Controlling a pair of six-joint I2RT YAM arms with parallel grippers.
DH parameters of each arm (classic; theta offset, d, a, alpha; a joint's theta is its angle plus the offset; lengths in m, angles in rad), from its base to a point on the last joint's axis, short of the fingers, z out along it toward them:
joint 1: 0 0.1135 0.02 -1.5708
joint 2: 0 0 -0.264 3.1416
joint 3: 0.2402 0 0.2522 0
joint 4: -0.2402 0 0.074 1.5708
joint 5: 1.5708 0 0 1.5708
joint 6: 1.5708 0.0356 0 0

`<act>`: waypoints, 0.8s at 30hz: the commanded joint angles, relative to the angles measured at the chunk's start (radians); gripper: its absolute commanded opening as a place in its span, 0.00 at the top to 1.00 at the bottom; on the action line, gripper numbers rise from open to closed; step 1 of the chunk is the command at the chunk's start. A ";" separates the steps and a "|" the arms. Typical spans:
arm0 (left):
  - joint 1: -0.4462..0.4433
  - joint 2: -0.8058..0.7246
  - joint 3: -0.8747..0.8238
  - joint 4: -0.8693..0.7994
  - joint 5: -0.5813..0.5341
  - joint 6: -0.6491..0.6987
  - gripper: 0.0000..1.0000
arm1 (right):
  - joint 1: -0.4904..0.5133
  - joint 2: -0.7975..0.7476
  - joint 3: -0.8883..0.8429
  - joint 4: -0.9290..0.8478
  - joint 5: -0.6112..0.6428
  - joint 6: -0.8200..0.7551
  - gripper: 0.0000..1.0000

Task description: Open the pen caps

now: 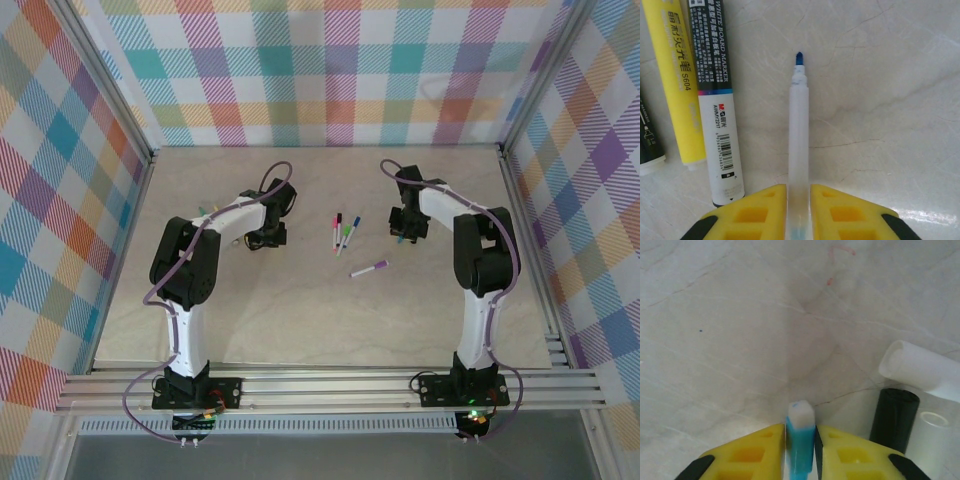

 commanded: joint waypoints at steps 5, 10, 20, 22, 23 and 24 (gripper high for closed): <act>0.010 -0.046 0.032 -0.040 -0.021 0.003 0.70 | -0.002 0.000 0.009 -0.062 0.092 -0.010 0.72; 0.009 -0.108 0.034 -0.026 -0.004 -0.014 0.68 | 0.000 -0.070 -0.031 -0.030 0.047 -0.004 0.72; -0.101 -0.230 -0.025 0.176 0.138 -0.100 0.63 | 0.030 -0.363 -0.230 0.232 -0.395 0.061 0.62; -0.125 -0.188 0.009 0.181 0.149 -0.104 0.63 | 0.040 -0.386 -0.245 0.239 -0.417 0.072 0.61; -0.134 -0.165 0.027 0.177 0.149 -0.107 0.63 | 0.045 -0.394 -0.249 0.239 -0.420 0.073 0.61; -0.142 -0.139 0.047 0.178 0.155 -0.109 0.63 | 0.047 -0.401 -0.255 0.241 -0.428 0.077 0.61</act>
